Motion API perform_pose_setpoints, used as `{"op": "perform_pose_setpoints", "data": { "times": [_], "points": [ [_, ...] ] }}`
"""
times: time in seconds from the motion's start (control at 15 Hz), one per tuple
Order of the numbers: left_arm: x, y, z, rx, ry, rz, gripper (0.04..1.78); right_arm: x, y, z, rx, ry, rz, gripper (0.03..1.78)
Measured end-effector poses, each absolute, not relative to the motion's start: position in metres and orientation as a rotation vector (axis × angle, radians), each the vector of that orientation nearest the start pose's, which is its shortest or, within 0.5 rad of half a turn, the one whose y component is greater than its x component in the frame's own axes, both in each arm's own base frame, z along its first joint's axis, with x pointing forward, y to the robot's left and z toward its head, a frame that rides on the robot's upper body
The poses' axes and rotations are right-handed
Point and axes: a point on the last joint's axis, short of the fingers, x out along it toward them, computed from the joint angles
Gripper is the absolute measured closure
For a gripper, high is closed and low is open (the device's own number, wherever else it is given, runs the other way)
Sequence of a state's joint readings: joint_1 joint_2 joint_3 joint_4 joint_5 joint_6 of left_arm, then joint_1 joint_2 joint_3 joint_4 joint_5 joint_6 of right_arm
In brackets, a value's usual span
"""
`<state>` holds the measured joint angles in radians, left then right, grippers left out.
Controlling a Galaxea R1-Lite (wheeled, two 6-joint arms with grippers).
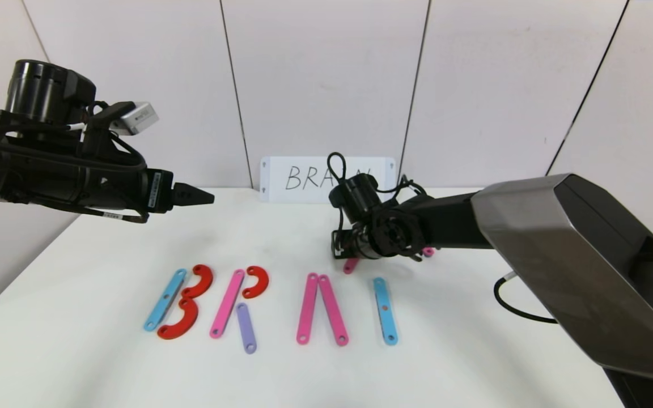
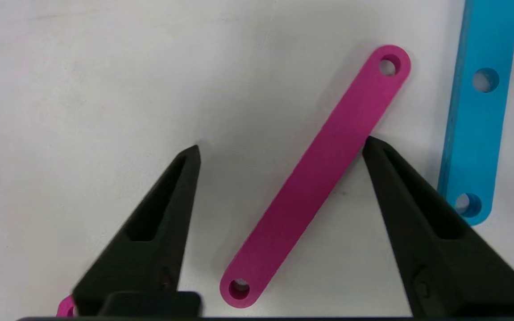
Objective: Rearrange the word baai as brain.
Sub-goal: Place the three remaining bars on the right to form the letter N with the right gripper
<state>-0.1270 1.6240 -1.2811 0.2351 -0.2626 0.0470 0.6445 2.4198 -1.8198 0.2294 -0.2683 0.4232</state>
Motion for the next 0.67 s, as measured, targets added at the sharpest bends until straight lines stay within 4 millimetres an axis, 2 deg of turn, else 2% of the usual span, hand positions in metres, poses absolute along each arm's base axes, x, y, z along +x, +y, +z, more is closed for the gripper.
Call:
{"op": "perform_pose_setpoints", "data": {
  "times": [0.2, 0.33, 0.4, 0.67],
  "points": [
    [0.2879, -0.0430, 0.2563, 0.007, 0.571, -0.393, 0.08, 0.3876, 0.2845, 0.0871, 0.028, 0.806, 0.188, 1.24],
    [0.2880, -0.0432, 0.2562, 0.007, 0.572, -0.394, 0.08, 0.3877, 0.2846, 0.0866, 0.028, 0.808, 0.188, 1.48],
    [0.2880, -0.0434, 0.2561, 0.007, 0.572, -0.395, 0.08, 0.3877, 0.2846, 0.0870, 0.029, 0.807, 0.188, 1.53],
    [0.2881, -0.0449, 0.2554, 0.008, 0.575, -0.400, 0.08, 0.3875, 0.2844, 0.0901, 0.033, 0.802, 0.188, 1.54]
  ]
}}
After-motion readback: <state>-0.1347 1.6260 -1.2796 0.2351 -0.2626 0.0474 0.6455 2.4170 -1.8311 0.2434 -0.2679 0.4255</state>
